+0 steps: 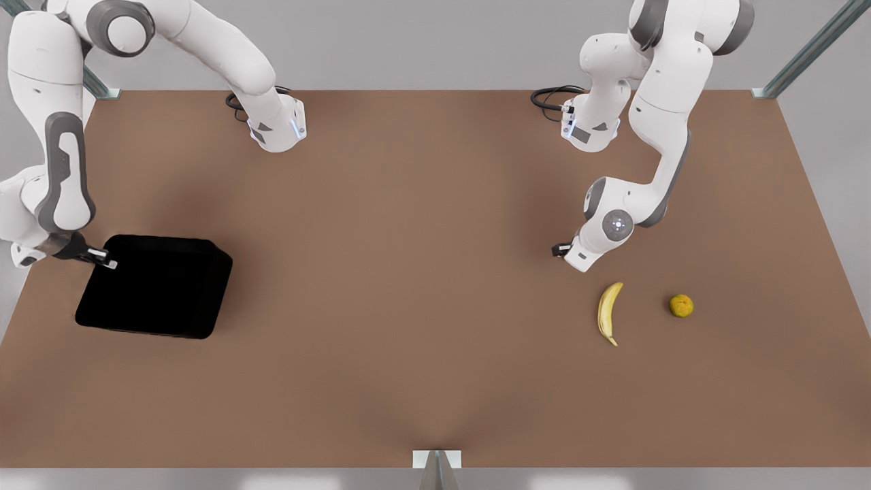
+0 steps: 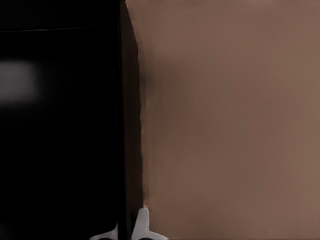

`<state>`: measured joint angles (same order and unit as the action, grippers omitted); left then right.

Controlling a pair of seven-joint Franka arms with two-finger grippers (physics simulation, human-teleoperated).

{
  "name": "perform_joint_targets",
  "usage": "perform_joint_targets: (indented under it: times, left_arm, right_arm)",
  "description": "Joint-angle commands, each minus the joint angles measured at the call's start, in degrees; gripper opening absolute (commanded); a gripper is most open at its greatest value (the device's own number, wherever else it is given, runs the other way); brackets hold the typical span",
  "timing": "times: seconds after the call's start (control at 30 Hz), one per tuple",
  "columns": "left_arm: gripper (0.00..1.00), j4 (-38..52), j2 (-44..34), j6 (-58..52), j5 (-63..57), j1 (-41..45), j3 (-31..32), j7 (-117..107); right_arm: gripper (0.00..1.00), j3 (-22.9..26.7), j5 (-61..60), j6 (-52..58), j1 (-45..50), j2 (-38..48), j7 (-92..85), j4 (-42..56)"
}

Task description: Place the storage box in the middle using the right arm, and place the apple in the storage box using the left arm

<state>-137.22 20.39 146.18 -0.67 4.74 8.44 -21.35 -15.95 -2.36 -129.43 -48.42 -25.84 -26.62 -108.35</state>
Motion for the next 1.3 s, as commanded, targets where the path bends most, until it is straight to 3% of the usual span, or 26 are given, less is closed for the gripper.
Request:
perform_joint_targets:
  times: [0.0, 0.07, 0.23, 0.33, 0.57, 0.6, 0.83, 0.87, 0.9, 1.03, 1.17, 1.27]
  left_arm:
    - [0.94, 0.0, 0.0, 0.1, 0.1, 0.0, 0.0, 0.1]
    - [0.94, 0.1, 0.0, 0.0, 0.0, 0.0, 0.0, 0.0]
    - [0.94, 0.2, 0.0, 0.0, 0.0, 0.0, 0.0, 0.0]
    - [0.88, 0.3, 0.0, -0.1, 0.0, 0.0, 0.0, 0.0]
    - [0.89, 0.3, 0.0, -0.2, 0.0, 0.0, 0.0, 0.0]
    - [1.00, 0.3, 0.0, -0.2, 0.0, 0.0, 0.0, 0.1]
    - [1.00, 0.3, 0.0, -0.3, 0.0, 0.0, 0.0, 0.1]
    - [1.00, 0.3, 0.0, -0.3, 0.0, 0.0, 0.0, 0.1]
    - [1.00, 0.3, 0.0, -0.3, 0.0, 0.0, 0.0, 0.1]
    - [0.97, 0.2, -0.1, -0.5, 0.0, 0.1, 0.0, 0.1]
    - [0.77, 0.2, 0.0, -0.5, 0.0, 0.1, 0.0, 0.1]
    - [0.71, 0.2, -0.1, -0.6, 0.0, 0.1, 0.0, 0.1]
  right_arm:
    - [0.21, -1.2, 0.2, 0.4, -0.2, 0.2, 0.8, 0.5]
    - [0.21, -5.6, 0.4, 0.6, 2.9, -0.3, 5.6, 3.0]
    - [0.21, -5.1, 1.4, 5.9, 20.8, -0.2, 21.4, 10.1]
    - [0.21, -4.9, 4.2, 11.4, 31.9, -1.4, 31.5, 16.2]
    - [0.21, -5.2, 2.5, 9.9, 52.3, -5.1, 51.4, 19.8]
    - [0.21, -5.2, 1.4, 10.0, 54.0, -5.9, 51.5, 20.9]
    - [0.21, -5.7, 1.3, 10.9, 59.2, -9.9, 54.2, 20.8]
    - [0.25, -5.7, 1.4, 10.8, 59.9, -10.7, 53.6, 21.2]
    - [1.00, -5.7, 1.4, 10.7, 59.8, -11.3, 53.7, 21.3]
    - [1.00, -5.7, 1.5, 11.2, 58.5, -10.5, 53.4, 21.4]
    - [1.00, -5.7, 1.8, 25.7, 48.3, -4.1, 46.9, 25.8]
    - [1.00, -5.1, 3.6, 37.3, 37.7, -1.1, 43.2, 33.6]
